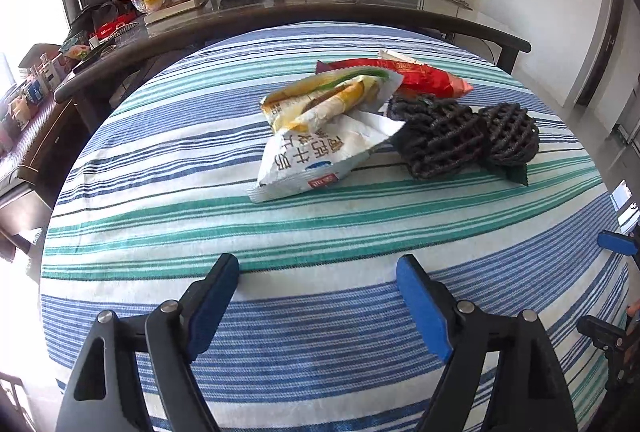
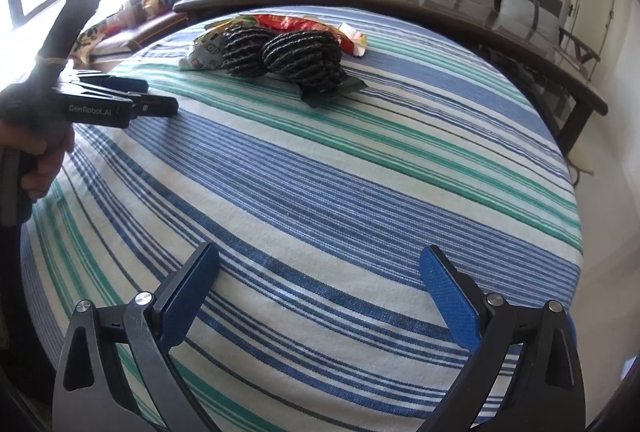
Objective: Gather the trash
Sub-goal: 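Grasp the white-yellow snack bag with the left tool while the right tool grasps the black mesh net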
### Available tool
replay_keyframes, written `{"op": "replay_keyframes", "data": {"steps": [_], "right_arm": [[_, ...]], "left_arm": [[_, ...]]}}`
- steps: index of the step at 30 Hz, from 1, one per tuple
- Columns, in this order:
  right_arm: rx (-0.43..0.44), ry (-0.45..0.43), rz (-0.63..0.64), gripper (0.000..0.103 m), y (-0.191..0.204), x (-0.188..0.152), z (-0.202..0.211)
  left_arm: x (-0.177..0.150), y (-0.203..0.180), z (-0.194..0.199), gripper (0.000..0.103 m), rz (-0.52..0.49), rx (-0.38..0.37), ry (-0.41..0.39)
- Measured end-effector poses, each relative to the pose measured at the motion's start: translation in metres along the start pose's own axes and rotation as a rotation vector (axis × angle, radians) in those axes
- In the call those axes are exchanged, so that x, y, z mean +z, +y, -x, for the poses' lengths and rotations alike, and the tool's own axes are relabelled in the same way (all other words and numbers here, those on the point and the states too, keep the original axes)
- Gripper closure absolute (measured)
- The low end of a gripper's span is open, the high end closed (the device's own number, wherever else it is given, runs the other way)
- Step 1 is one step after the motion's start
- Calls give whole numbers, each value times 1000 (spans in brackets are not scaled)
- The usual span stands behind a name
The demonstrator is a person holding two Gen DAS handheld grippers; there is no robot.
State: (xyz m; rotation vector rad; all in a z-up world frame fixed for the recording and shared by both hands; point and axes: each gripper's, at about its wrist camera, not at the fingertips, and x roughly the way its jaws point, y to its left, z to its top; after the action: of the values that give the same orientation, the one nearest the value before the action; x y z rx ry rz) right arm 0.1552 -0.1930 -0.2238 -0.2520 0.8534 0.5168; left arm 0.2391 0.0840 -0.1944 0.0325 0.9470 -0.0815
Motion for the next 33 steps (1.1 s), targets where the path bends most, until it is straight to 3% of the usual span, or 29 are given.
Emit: {"op": "replay_keyframes", "data": {"steps": [7, 12, 13, 14, 16, 18, 24, 27, 30, 31, 33], "right_arm": [[6, -3, -9, 1, 0, -1, -1], [11, -2, -8, 1, 0, 0, -2], [13, -1, -7, 1, -1, 0, -2], [13, 2, -5, 1, -1, 1, -2], [13, 11, 4, 1, -3, 6, -5], [-2, 18, 23, 1, -6, 17, -9], [24, -38, 160, 1, -3, 83, -28], [90, -5, 267, 1, 8, 118, -49], [80, 61, 423, 2, 28, 136, -73], [65, 77, 470, 4, 35, 138, -79], [61, 128, 530, 39, 44, 138, -88]], "left_arm": [[38, 14, -30, 17, -83, -63, -19], [46, 9, -35, 18, -108, -94, -24], [46, 8, -34, 25, -113, -104, -31], [47, 7, -33, 45, -121, -115, -37], [48, 6, -32, 52, -130, -111, -48], [46, 7, -27, 60, -121, -103, -65], [30, 25, -6, 63, 4, -109, -46], [20, 33, 5, 63, 41, -114, -35], [15, 33, 12, 63, 40, -126, -42], [14, 32, 13, 63, 34, -126, -43], [14, 31, 14, 63, 32, -127, -43]]}}
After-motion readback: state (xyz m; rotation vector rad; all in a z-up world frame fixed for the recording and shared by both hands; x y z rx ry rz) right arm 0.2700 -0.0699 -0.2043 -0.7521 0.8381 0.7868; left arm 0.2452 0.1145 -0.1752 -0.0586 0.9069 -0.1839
